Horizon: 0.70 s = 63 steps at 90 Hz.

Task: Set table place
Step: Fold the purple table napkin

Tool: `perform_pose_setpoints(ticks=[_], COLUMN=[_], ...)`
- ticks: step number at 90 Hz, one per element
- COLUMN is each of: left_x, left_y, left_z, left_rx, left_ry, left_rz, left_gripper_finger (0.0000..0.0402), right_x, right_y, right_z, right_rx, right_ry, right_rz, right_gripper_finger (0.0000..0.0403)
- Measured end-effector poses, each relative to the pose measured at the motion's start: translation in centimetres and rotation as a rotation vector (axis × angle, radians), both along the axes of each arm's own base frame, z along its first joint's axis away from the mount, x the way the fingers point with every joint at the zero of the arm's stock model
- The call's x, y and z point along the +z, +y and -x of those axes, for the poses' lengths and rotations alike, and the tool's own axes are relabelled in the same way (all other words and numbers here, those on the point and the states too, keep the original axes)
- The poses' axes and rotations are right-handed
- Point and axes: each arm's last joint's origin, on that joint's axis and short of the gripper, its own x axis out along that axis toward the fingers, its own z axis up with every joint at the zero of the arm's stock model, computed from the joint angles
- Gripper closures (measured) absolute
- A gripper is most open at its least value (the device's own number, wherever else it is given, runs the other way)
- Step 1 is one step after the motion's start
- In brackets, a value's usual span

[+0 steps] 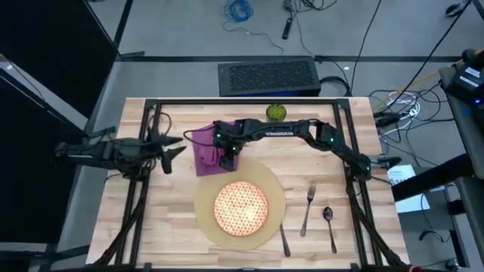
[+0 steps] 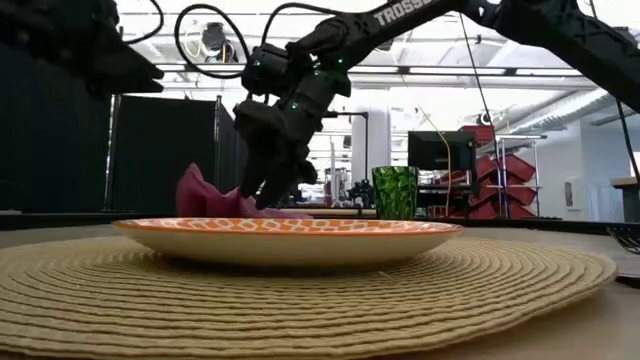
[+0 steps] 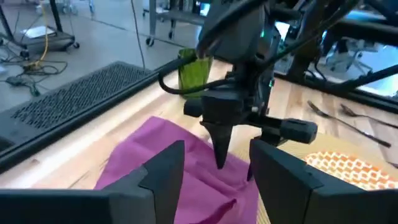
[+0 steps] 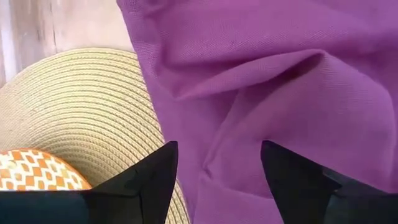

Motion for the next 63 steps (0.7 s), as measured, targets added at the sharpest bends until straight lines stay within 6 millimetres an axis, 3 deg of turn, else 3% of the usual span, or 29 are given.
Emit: perform_pose_setpoints(ticks=[23,37,47,63], left_x=[0.0,0.0,0.0,0.0], left_y=[0.0,0.0,0.0,0.0], left_z=[0.3,0.3,0.3,0.3], left_rx=[0.007,0.007,0.006,0.006], left_ry=[-0.019,-0.017,-0.017,-0.018], left_rz=[0.014,0.014,0.014,0.014], left_gripper_finger=[0.0233,0.0233,0.0233,0.0233], right_x=[-2.5,-2.8,-3.0,-3.0], right_y=[1.0,1.0,1.0,1.2], right_z=[0.7,1.3,1.5,1.5], right_rx=[-0.007,-0.049,-0.073,-0.070], right_ry=[0.032,-0.014,-0.014,-0.007], right_rz=[-0.019,-0.031,-0.036,-0.032], right_gripper_finger=[0.0186,0.0194,0.0226,0.0317])
